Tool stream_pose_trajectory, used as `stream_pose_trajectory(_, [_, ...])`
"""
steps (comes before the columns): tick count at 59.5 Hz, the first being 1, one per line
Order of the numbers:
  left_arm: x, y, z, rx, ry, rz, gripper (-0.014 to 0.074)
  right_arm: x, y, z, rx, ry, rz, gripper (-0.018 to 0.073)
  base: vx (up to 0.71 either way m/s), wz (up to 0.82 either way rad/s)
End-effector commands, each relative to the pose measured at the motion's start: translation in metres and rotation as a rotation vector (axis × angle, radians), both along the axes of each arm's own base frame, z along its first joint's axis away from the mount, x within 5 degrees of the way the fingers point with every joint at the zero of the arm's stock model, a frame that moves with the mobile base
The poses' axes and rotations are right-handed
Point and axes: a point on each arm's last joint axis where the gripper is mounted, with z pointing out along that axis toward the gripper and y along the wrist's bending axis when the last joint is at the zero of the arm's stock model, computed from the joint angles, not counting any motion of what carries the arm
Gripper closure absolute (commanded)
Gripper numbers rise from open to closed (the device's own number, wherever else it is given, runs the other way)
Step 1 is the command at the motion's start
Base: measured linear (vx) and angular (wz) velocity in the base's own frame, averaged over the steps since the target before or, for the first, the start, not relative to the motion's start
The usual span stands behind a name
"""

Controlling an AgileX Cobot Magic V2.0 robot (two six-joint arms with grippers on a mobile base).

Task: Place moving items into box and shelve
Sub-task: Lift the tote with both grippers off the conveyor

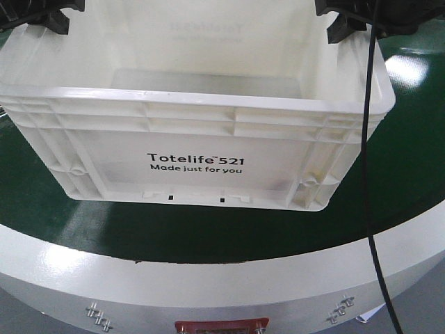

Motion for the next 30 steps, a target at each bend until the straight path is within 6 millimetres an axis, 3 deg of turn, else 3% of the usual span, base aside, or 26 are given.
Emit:
stream_pose_trajectory(1, [-0.0125,-0.0018,0.0418,-0.086,-0.232,-0.028,0.0613,-0.0143,0.0045,0.0409,0.098,-0.202,0.047,0.0572,0.0,0.0])
stream_pose_trajectory(30, [-0.0125,-0.0018,0.0418,-0.086,-0.232,-0.028,0.0613,-0.0144,0.0045,0.0409,0.098,-0.201,0.047,0.0572,0.0,0.0])
